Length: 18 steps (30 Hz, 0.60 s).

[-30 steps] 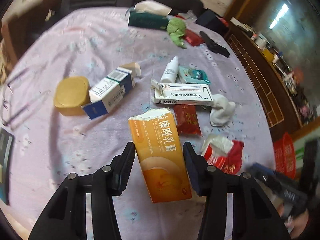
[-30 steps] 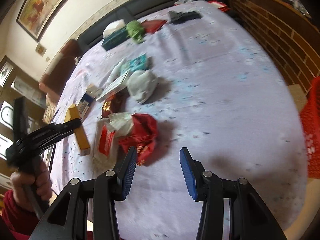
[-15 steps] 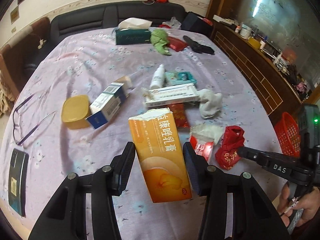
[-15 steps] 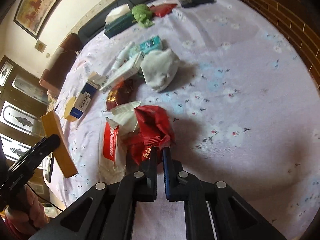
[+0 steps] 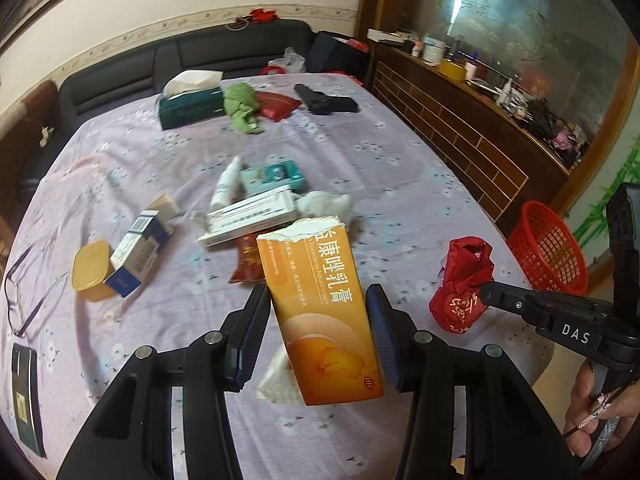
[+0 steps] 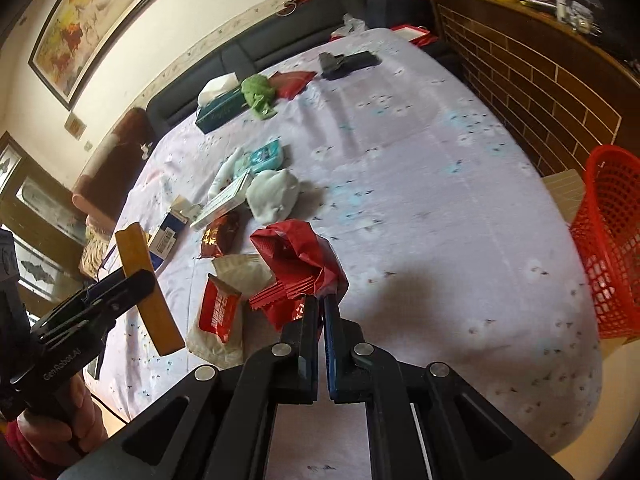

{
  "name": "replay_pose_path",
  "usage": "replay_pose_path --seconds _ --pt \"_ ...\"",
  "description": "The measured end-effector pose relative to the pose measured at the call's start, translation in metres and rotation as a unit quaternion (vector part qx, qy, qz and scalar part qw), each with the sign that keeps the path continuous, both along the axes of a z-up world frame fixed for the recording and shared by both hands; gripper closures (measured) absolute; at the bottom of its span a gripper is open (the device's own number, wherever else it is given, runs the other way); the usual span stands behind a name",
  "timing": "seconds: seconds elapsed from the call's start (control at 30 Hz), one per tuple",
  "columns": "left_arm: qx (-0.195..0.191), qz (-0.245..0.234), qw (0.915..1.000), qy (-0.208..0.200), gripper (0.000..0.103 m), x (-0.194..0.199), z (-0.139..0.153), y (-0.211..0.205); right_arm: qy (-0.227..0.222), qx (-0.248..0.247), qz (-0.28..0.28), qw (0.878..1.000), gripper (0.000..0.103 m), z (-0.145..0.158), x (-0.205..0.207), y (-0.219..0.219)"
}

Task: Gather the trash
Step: 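Drop the red bag into the basket with the right gripper while the left holds the box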

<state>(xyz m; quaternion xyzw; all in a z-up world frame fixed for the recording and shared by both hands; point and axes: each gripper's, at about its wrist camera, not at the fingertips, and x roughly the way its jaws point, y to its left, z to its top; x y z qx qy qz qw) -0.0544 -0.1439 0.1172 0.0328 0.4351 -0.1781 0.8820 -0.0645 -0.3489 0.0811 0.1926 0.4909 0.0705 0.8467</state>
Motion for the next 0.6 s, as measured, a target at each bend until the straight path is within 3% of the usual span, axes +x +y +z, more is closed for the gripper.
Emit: replay_pose_path --seconds 0.6 --pt "0.068 -0.024 0.9971 -0.027 0.055 -0.013 -0.001 -0.048 -0.019 -0.018 -0.026 0.999 0.100 0.012 -0.027 -0.037"
